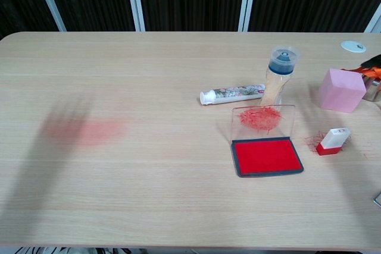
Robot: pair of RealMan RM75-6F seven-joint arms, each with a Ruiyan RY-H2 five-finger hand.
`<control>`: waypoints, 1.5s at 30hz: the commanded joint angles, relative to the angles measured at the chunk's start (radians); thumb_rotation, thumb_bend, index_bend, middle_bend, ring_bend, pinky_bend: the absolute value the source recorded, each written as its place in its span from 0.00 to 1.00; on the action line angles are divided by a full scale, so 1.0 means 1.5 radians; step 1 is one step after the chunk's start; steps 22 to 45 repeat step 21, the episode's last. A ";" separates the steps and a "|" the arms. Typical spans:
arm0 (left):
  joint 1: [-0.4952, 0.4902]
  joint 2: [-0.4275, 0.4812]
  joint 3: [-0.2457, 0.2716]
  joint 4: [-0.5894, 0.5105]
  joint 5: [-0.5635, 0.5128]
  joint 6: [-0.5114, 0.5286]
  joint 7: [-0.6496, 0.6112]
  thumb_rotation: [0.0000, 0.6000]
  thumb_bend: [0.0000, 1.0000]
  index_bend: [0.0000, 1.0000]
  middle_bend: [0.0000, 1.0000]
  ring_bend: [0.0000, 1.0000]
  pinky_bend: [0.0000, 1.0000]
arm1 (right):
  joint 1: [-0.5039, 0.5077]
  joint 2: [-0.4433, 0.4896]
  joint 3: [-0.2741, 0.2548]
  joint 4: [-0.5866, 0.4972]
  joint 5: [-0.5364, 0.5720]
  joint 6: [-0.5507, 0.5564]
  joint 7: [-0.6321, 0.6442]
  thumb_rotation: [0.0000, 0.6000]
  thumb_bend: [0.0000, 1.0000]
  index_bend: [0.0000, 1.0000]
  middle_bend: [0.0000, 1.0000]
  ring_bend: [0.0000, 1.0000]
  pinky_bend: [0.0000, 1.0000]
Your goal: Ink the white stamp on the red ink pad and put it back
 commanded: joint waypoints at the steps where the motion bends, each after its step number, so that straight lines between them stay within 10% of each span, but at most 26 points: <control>1: 0.001 -0.001 0.001 0.004 0.004 0.006 0.010 1.00 0.00 0.00 0.00 0.00 0.00 | -0.044 0.063 -0.021 -0.031 -0.064 0.070 0.046 1.00 0.12 0.00 0.00 0.00 0.21; 14: 0.009 -0.019 -0.008 0.028 0.023 0.040 0.012 1.00 0.00 0.00 0.00 0.00 0.00 | -0.149 0.131 -0.062 0.010 -0.167 0.193 0.214 1.00 0.11 0.00 0.00 0.00 0.19; 45: 0.010 -0.027 -0.006 0.041 0.044 0.051 0.005 1.00 0.00 0.00 0.00 0.00 0.00 | -0.153 0.123 -0.052 0.012 -0.173 0.184 0.226 1.00 0.11 0.00 0.00 0.00 0.19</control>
